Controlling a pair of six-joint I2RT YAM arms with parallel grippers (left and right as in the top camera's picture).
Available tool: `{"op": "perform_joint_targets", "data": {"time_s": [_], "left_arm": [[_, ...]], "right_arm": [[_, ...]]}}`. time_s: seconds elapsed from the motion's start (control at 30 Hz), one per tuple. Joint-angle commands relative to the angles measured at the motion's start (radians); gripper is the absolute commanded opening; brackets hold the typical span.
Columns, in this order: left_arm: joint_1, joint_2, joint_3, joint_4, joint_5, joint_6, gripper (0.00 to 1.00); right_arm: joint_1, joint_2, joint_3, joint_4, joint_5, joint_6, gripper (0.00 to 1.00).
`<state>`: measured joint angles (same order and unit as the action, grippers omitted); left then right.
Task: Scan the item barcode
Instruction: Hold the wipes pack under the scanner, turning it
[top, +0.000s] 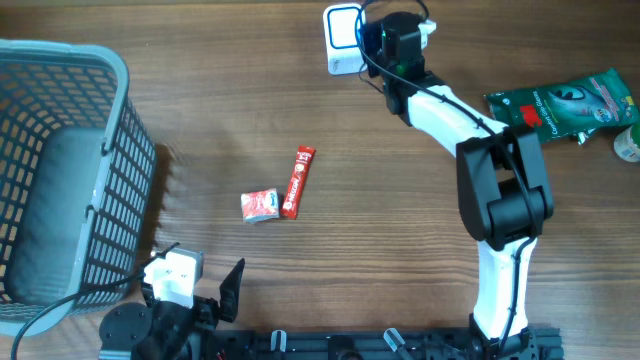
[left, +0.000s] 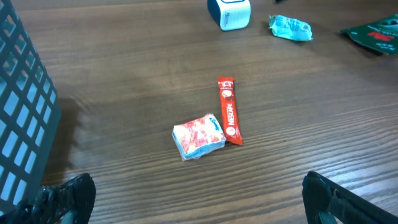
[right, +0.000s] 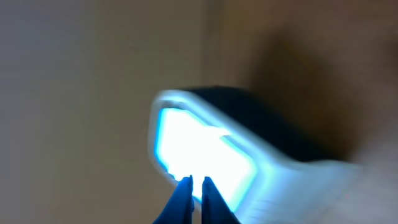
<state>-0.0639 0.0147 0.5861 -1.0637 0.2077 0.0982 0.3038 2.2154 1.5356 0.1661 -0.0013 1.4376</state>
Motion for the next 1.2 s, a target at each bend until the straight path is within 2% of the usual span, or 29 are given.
{"op": "perform_joint_targets", "data": {"time_s": [0.0, 0.03, 0.1, 0.13, 0.23, 0.3, 0.37, 0.47, 0.53, 0.67, 0.77, 0.97, 1.1, 1.17], "left_arm": [[0.0, -0.006, 0.0, 0.003, 0.012, -0.009, 1.0], [0.0, -0.006, 0.0, 0.003, 0.012, -0.009, 1.0], [0.0, -0.006, 0.0, 0.003, 0.013, -0.009, 1.0], [0.0, -0.006, 0.0, 0.003, 0.012, -0.009, 1.0], [0.0, -0.006, 0.0, 0.003, 0.012, -0.009, 1.0], [0.0, -0.006, 0.0, 0.003, 0.012, -0.009, 1.0], [0.0, -0.006, 0.0, 0.003, 0.012, -0.009, 1.0], [0.0, -0.006, 0.0, 0.003, 0.012, -0.009, 1.0], [0.0, -0.006, 0.0, 0.003, 0.012, -0.009, 1.0], [0.0, -0.006, 0.0, 0.003, 0.012, -0.009, 1.0], [0.0, -0.006, 0.0, 0.003, 0.012, -0.009, 1.0], [0.0, -0.006, 0.0, 0.003, 0.013, -0.009, 1.0], [0.0, -0.006, 0.0, 0.003, 0.012, -0.009, 1.0], [0.0, -0.006, 0.0, 0.003, 0.012, -0.009, 1.0]], "right_arm": [[-0.054, -0.078, 0.006, -0.131, -0.108, -0.281, 0.51], [-0.06, -0.089, 0.008, -0.158, -0.136, -0.409, 0.72], [-0.063, -0.093, 0.036, -0.259, -0.158, -0.607, 0.89], [-0.064, -0.092, 0.056, -0.332, -0.152, -0.763, 0.92], [-0.064, -0.092, 0.057, -0.421, -0.114, -1.054, 0.97], [-0.063, -0.092, 0.057, -0.484, -0.1, -1.17, 0.95], [-0.056, -0.091, 0.057, -0.539, -0.064, -1.234, 0.88], [-0.048, -0.077, 0.057, -0.541, 0.035, -1.304, 0.89], [-0.042, -0.069, 0.057, -0.526, 0.081, -1.427, 0.83], [0.002, -0.071, 0.077, -0.51, 0.241, -1.602, 0.9], [0.023, -0.054, 0.076, -0.519, 0.275, -1.726, 0.89], [0.014, 0.035, 0.076, -0.493, 0.352, -1.751, 0.81], [0.0, 0.068, 0.076, -0.497, 0.348, -1.75, 0.86], [-0.002, 0.092, 0.076, -0.524, 0.349, -1.748, 0.71]]}}
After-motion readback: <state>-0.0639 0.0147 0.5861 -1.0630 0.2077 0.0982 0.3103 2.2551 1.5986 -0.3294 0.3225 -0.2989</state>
